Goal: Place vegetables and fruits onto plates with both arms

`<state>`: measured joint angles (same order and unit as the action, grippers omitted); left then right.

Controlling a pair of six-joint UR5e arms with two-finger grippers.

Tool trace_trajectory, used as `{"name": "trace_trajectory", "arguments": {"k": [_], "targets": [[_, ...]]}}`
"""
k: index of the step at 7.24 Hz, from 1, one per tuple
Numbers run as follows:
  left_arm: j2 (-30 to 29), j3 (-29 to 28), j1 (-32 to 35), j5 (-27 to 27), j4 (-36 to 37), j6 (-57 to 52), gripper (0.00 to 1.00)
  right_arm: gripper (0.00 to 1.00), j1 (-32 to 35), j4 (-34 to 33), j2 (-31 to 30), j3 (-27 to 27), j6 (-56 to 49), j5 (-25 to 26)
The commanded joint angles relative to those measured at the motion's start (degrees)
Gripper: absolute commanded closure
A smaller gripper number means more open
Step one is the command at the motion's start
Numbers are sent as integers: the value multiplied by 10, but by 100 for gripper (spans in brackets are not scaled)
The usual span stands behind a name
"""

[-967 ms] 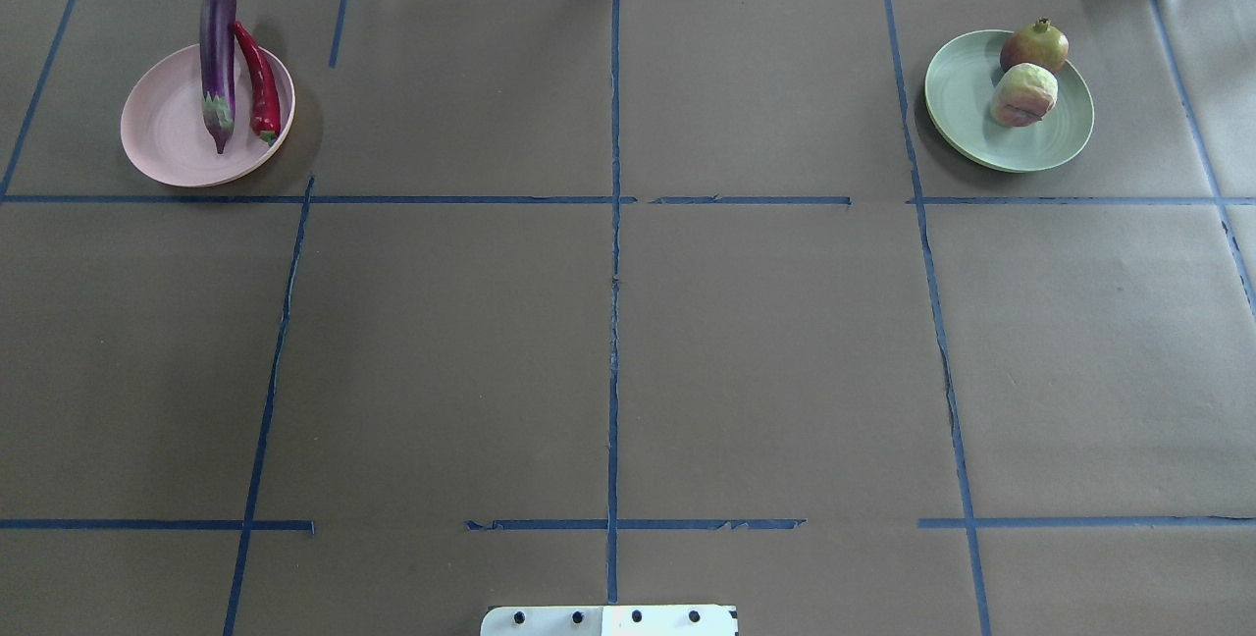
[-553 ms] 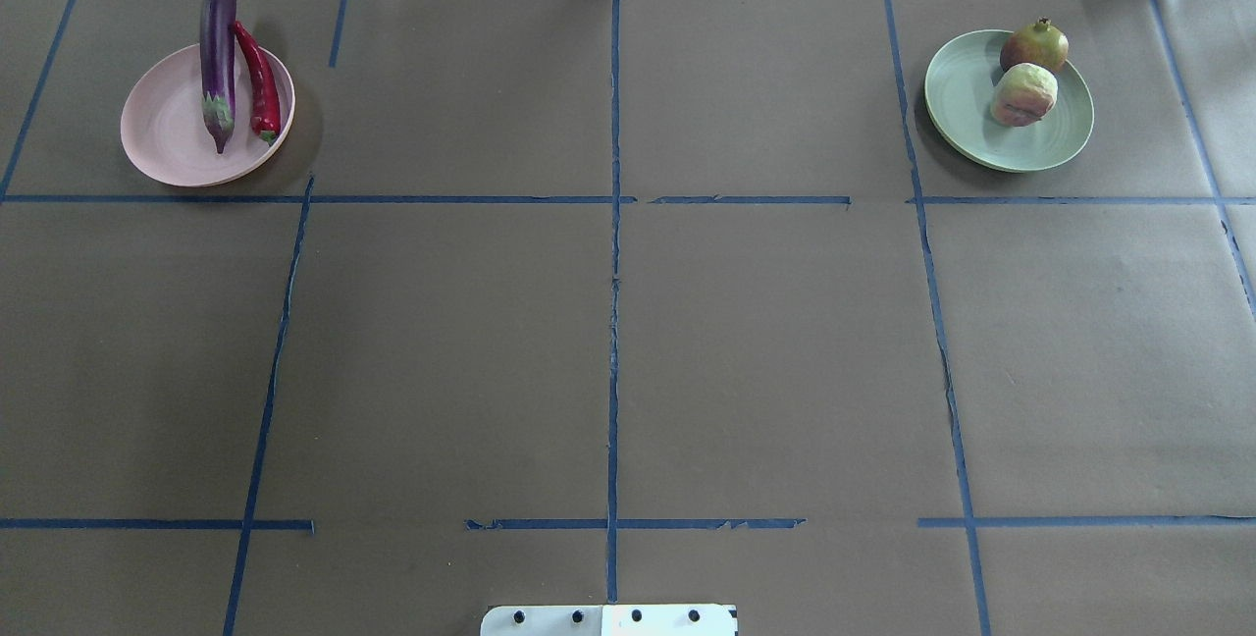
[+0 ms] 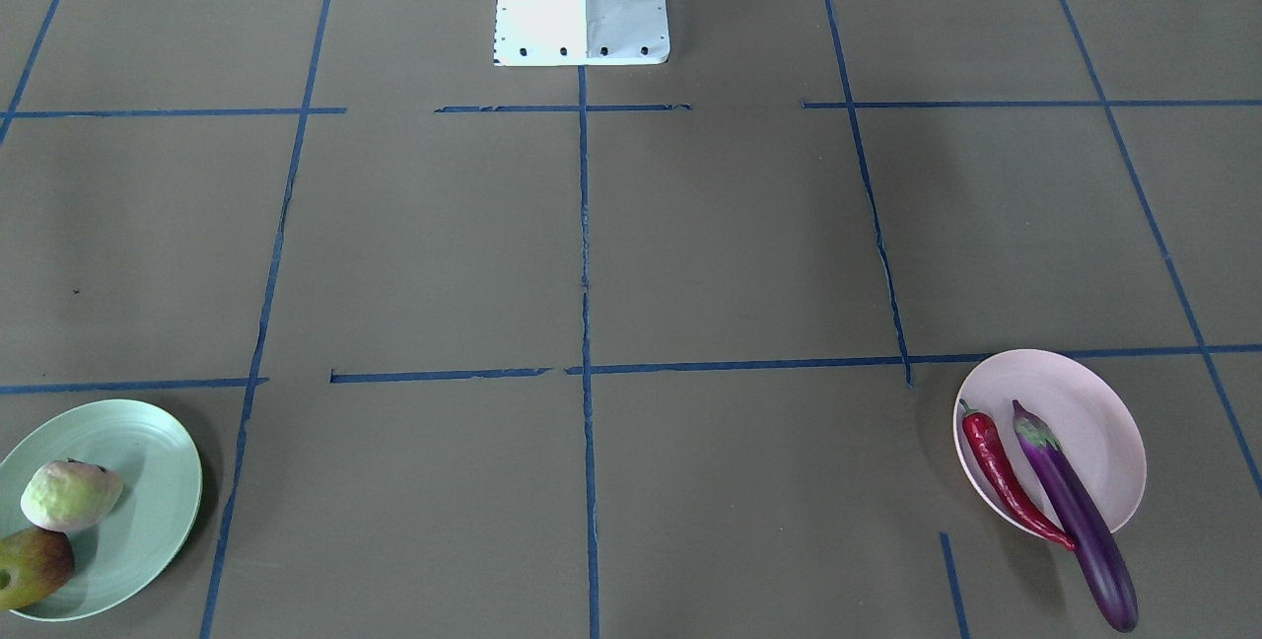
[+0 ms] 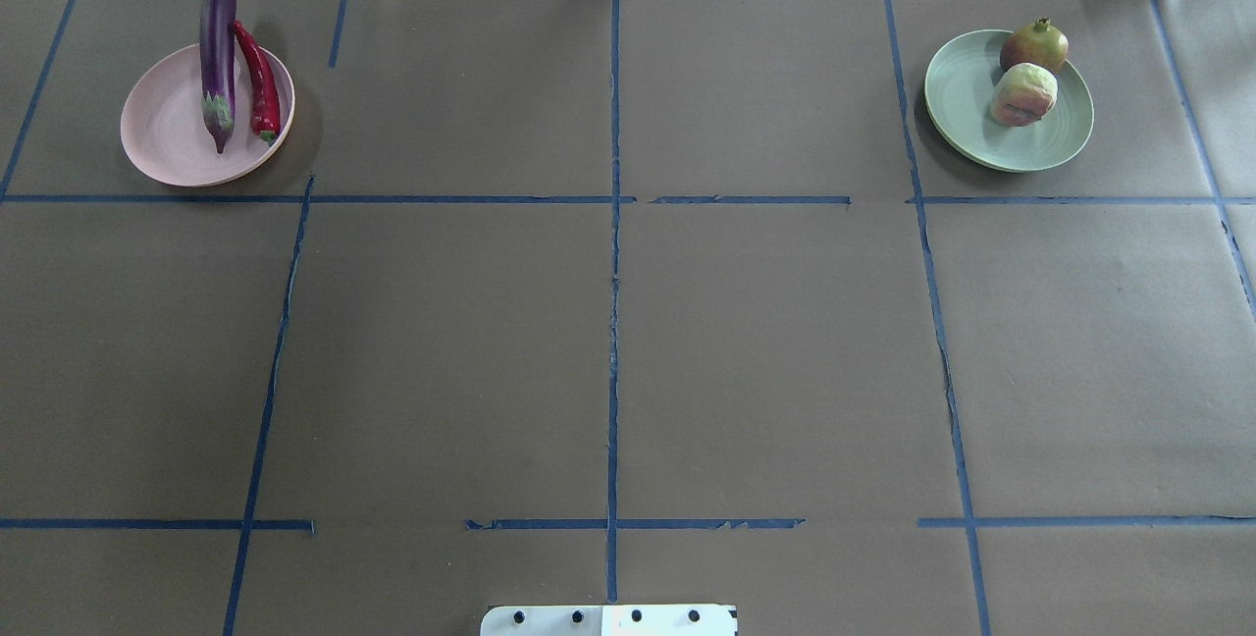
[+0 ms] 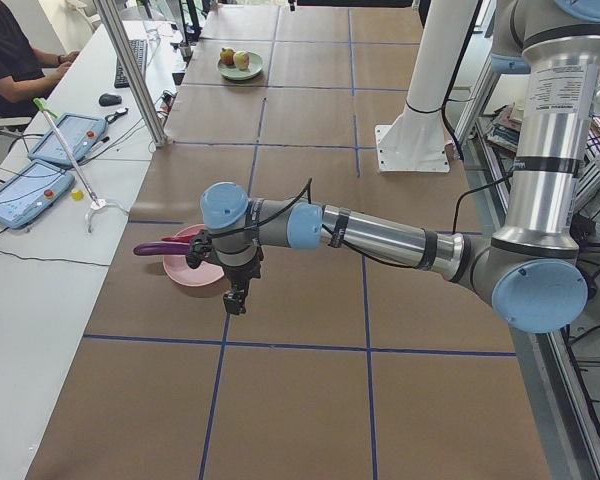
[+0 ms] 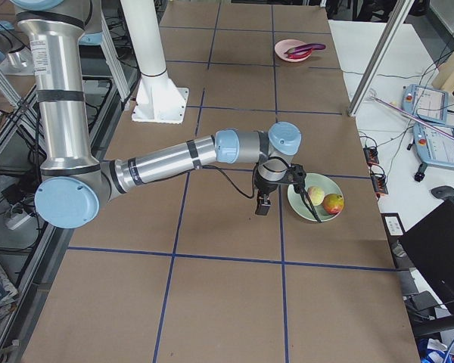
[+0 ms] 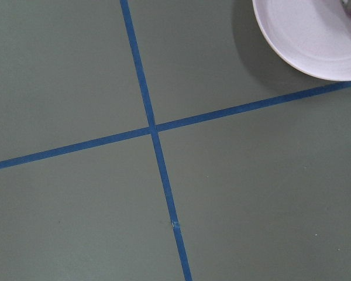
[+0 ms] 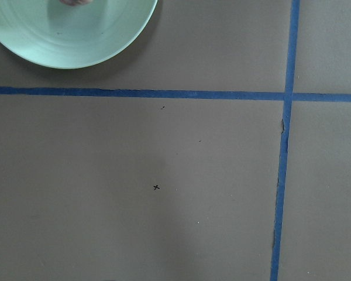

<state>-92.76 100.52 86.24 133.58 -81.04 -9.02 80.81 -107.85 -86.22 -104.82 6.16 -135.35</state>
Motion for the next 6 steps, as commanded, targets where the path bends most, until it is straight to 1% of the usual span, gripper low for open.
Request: {"name": "trace_trajectory", "arguments": {"k": [1, 6], "targets": [[6, 15, -1, 0, 2, 0, 0, 0, 1, 0, 0, -3, 0, -1], [11, 16, -2, -1, 2, 0, 0, 0, 1, 0, 0, -14, 1, -1]]}}
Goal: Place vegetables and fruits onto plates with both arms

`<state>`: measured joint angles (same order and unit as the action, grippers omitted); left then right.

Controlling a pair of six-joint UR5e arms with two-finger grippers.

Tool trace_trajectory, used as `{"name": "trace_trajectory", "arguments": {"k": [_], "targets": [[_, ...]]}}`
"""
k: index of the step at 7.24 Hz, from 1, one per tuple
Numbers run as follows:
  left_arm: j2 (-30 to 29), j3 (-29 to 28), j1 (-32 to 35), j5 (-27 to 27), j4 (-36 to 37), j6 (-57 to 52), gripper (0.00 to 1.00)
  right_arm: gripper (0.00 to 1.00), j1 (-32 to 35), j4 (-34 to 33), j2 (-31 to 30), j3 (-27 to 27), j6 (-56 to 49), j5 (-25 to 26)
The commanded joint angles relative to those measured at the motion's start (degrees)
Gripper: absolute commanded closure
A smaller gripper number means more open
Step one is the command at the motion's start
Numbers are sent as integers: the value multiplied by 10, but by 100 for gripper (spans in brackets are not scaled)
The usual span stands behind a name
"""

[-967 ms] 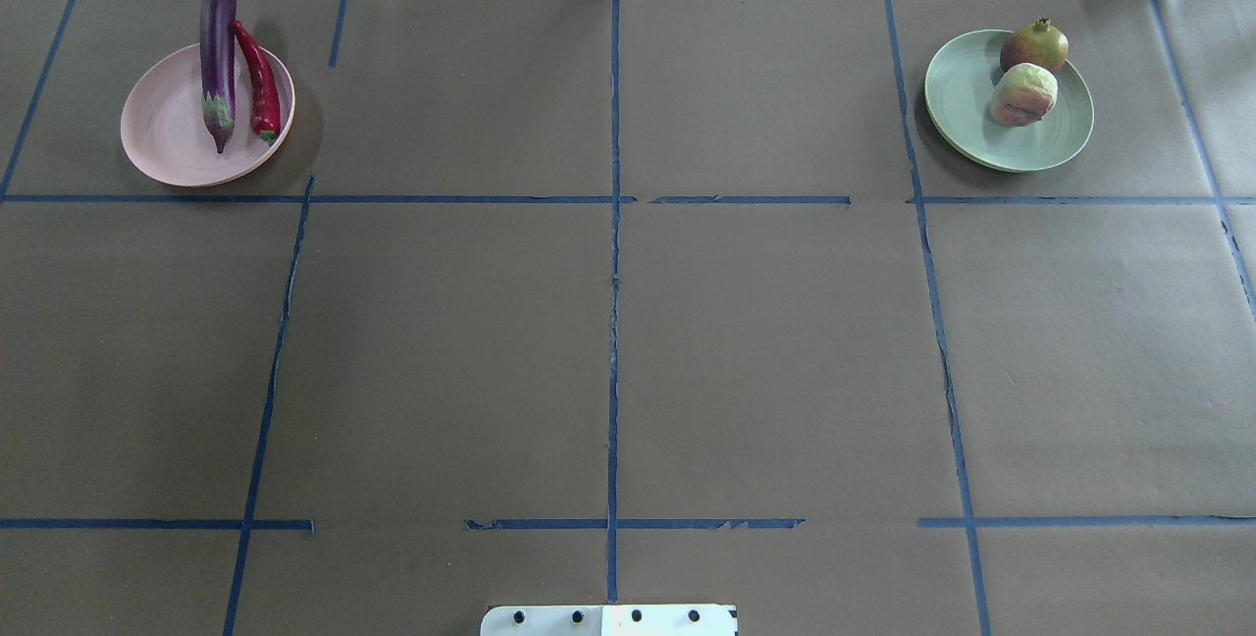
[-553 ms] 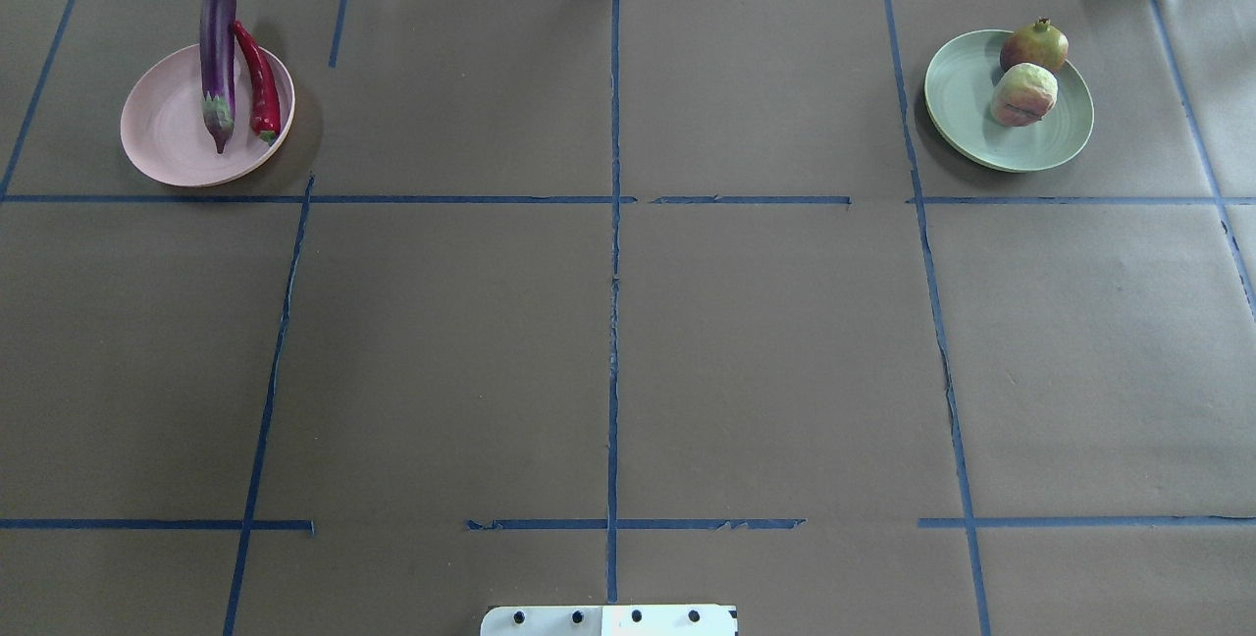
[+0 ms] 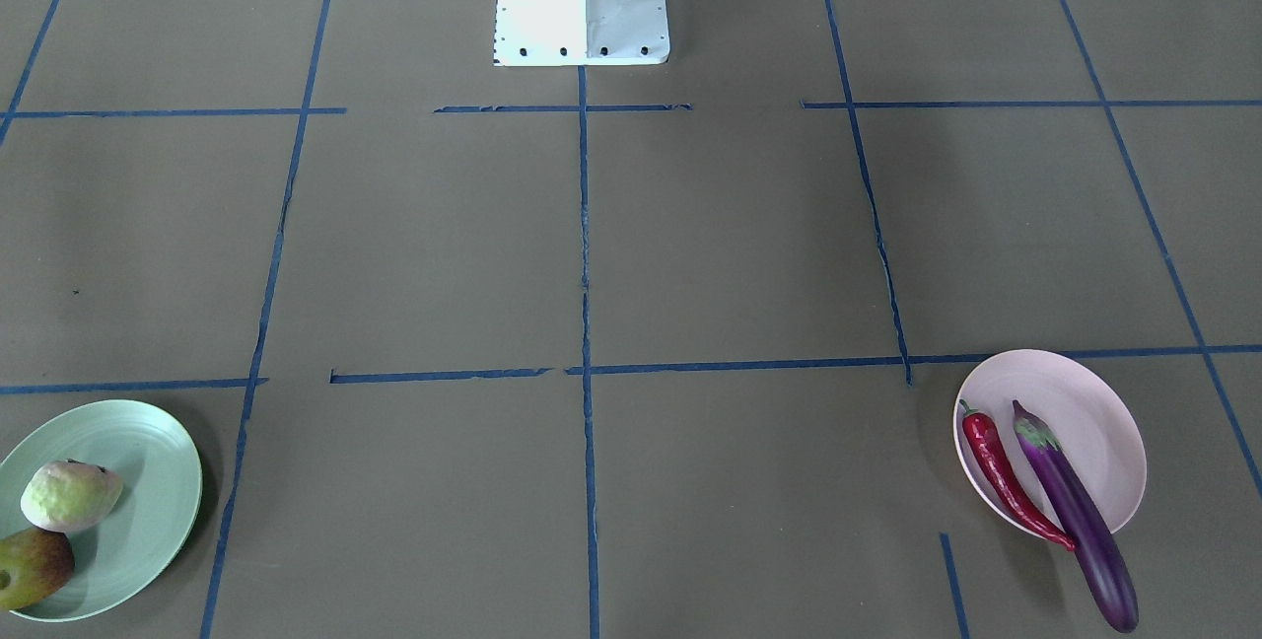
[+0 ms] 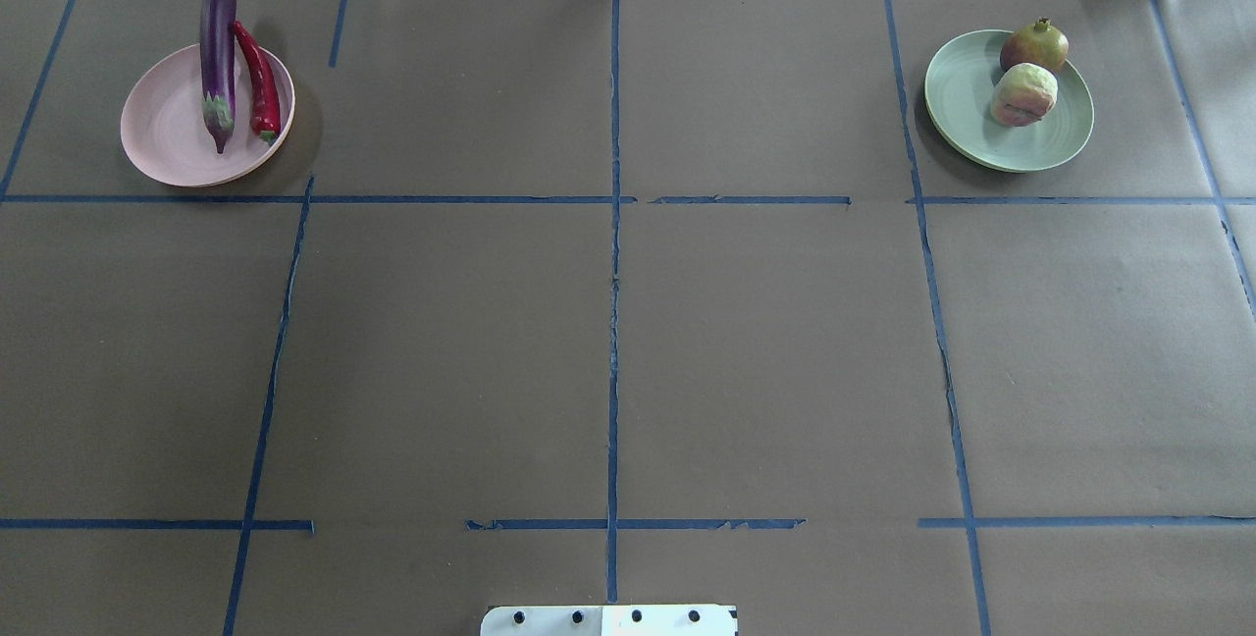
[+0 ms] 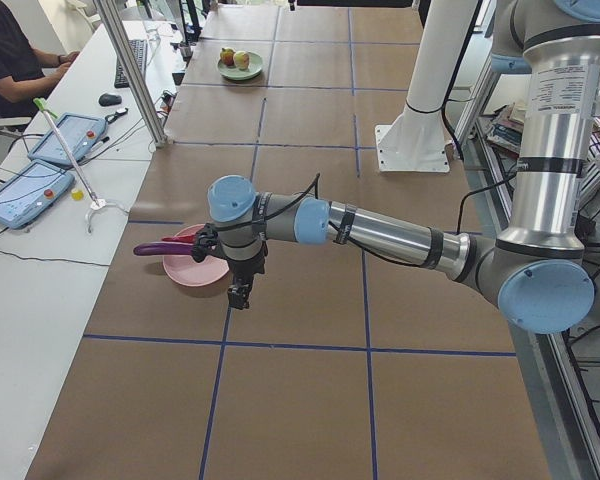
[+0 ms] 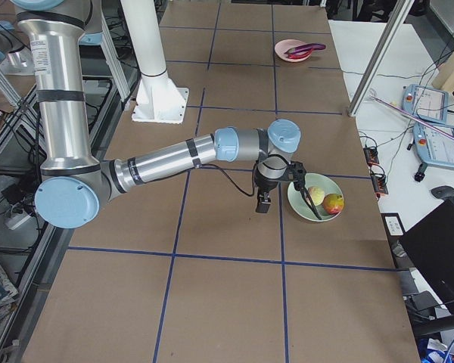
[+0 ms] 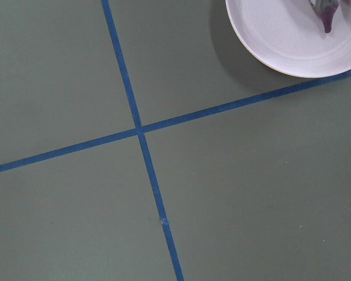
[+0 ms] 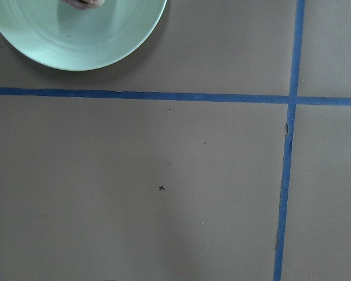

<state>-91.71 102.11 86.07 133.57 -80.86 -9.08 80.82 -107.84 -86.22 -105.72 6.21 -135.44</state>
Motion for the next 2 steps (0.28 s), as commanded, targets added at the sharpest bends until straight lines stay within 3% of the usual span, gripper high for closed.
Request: {"name": "trace_trajectory", "arguments": {"k": [1, 2], "targets": [[0, 1, 0, -1, 0, 0, 0, 0, 0, 0, 0, -9, 1, -1], [0, 2, 0, -1, 0, 0, 0, 0, 0, 0, 0, -9, 1, 0]]}}
